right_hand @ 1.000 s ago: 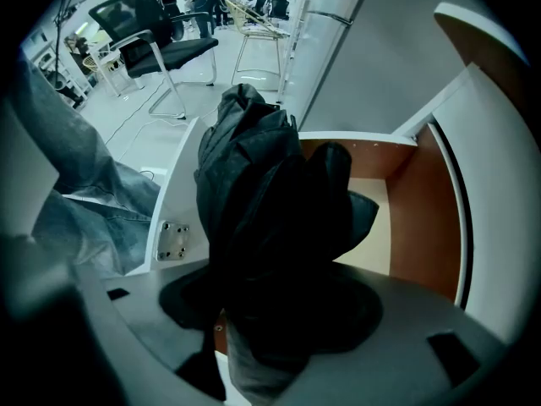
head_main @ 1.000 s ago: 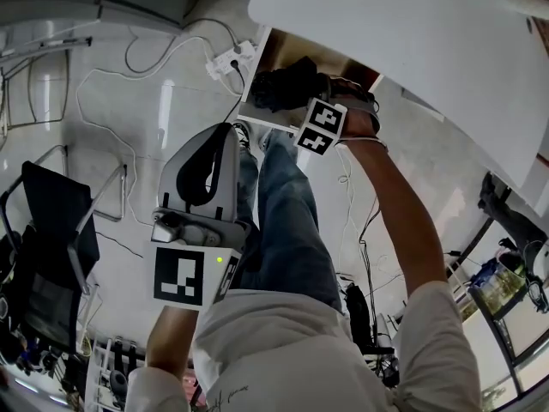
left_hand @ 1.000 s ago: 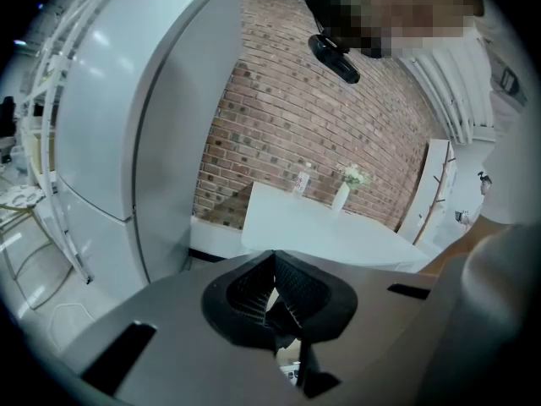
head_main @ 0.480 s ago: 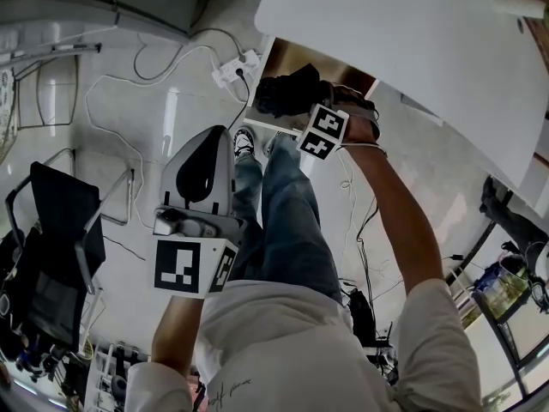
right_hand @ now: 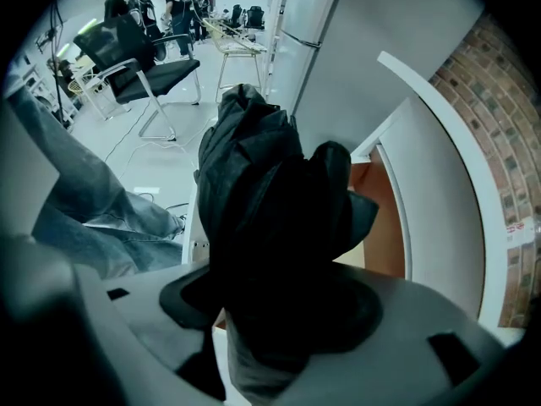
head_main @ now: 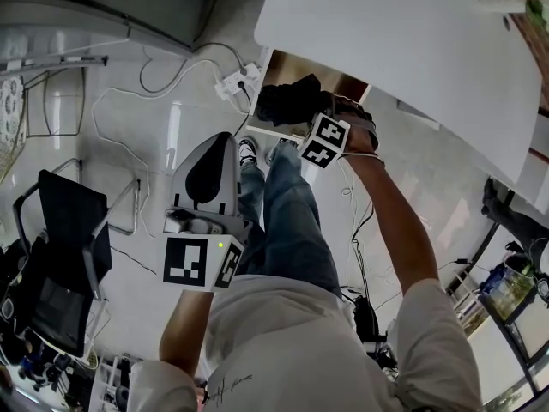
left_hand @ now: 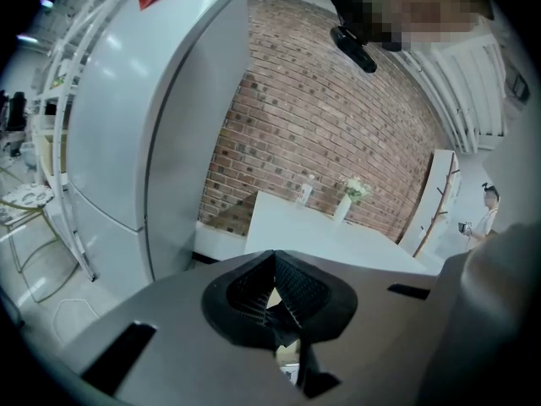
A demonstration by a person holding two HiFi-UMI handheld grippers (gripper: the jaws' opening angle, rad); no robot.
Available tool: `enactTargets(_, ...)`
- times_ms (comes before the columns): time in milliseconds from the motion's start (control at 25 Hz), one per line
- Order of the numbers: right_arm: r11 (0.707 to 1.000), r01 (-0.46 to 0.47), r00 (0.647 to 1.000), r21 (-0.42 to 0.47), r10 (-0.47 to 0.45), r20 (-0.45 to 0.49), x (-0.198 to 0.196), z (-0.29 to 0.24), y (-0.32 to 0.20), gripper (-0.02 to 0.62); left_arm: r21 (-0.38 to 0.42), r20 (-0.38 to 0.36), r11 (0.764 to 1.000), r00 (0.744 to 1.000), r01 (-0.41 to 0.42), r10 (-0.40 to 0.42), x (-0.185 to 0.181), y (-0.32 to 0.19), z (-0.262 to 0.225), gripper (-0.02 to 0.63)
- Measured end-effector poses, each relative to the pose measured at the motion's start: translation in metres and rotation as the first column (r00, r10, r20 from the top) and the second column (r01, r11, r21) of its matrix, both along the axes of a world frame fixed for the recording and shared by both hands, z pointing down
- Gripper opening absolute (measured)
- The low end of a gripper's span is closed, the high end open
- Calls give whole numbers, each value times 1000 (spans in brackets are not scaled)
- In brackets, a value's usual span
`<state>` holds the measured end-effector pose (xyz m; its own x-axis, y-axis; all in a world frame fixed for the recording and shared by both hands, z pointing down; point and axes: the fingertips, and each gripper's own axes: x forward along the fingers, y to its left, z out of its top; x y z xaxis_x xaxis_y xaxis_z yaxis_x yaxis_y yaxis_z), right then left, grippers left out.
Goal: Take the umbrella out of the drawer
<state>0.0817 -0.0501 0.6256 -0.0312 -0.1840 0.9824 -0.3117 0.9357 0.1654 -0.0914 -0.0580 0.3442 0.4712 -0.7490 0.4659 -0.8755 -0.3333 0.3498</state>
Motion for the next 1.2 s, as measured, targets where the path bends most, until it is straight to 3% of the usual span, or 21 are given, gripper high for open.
enactTargets(400, 999, -50, 998, 5, 50, 48, -6, -32, 2, 282, 32, -19, 999, 999, -44, 44, 15, 7, -24, 18)
enactTargets(720, 997, -80, 994, 12, 79, 79, -8, -51, 5, 282, 35, -22, 999, 1000, -19, 20, 5, 8, -31, 18)
enactTargets(1200, 991, -130, 984, 36, 124, 128, -16, -84, 18, 284, 49, -18, 998, 999, -49, 50, 6, 17, -45, 17)
